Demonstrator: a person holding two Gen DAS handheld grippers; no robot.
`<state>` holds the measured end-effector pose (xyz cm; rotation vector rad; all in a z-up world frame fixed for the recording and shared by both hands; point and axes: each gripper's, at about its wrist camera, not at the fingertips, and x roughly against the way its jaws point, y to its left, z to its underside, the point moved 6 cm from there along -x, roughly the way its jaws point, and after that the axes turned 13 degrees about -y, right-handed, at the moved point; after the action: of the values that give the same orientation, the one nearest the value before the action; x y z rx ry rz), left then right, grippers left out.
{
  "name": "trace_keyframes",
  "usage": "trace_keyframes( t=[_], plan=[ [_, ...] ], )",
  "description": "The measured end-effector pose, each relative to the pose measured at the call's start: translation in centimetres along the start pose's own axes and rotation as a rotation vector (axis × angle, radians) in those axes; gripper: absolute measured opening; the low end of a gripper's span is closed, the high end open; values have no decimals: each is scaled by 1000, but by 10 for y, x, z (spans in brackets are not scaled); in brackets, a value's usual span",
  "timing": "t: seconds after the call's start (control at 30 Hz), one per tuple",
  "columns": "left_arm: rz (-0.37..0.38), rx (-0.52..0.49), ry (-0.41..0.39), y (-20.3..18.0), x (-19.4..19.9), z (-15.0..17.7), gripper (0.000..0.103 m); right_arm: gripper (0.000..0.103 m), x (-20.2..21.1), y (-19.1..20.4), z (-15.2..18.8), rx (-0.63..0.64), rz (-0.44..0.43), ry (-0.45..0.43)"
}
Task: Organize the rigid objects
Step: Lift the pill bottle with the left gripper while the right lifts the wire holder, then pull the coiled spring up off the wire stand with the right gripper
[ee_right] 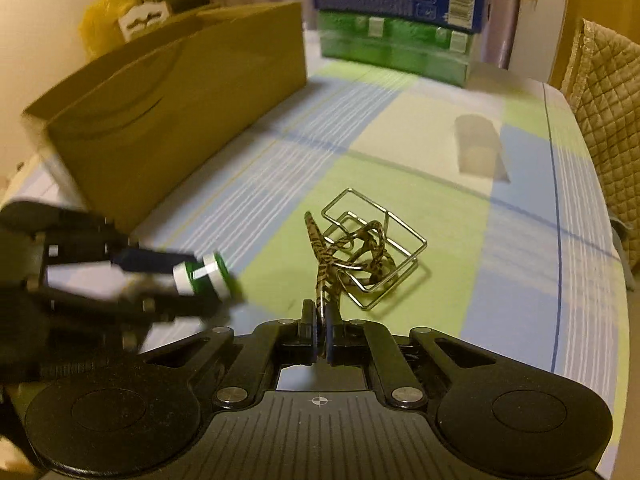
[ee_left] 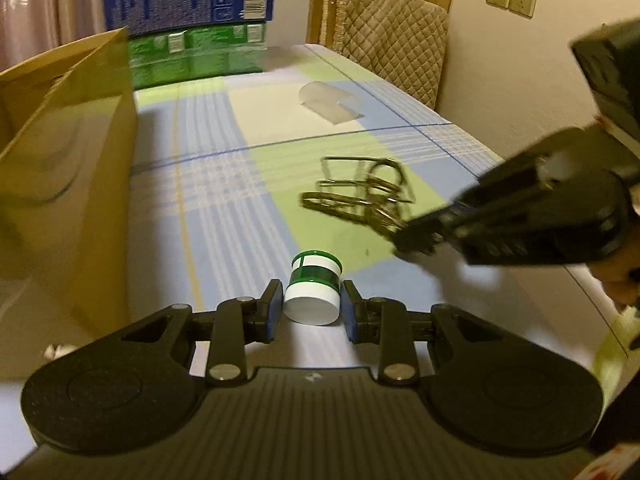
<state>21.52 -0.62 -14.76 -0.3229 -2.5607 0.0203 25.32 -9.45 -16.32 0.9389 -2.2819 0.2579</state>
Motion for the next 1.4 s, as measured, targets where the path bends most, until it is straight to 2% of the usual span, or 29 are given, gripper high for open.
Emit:
trace_keyframes(
  t=[0.2,0.37,0.53,0.6,0.87,0.9,0.93,1.07,1.13,1.4],
  plan=[
    [-9,3,-6,2,15,6,26,0,17,22,15,-64,19,-10],
    [-11,-13,-13,3,13,6,26,6,11,29,17,-38,36,-32],
    [-18,-21,-14,3,9,7,26,28,3,28,15,-46,65,-45],
    [-20,-12,-10,5,8,9,26,30,1,29,14,-39,72,-51],
    [-19,-3,-15,5,6,9,26,28,-1,27,12,-98,118,-82],
    [-20,-8,-15,4,6,9,26,20,-1,27,12,-89,130,-84],
    [-20,-11,-16,4,5,9,26,6,-1,27,12,-81,147,-84],
    [-20,-7,-19,4,6,10,26,3,4,22,10,-128,154,-97],
    [-20,-7,-19,4,6,9,26,1,10,24,6,-123,149,-132],
    [-19,-8,-22,3,6,9,27,1,26,34,-11,-122,124,-250]
  ],
)
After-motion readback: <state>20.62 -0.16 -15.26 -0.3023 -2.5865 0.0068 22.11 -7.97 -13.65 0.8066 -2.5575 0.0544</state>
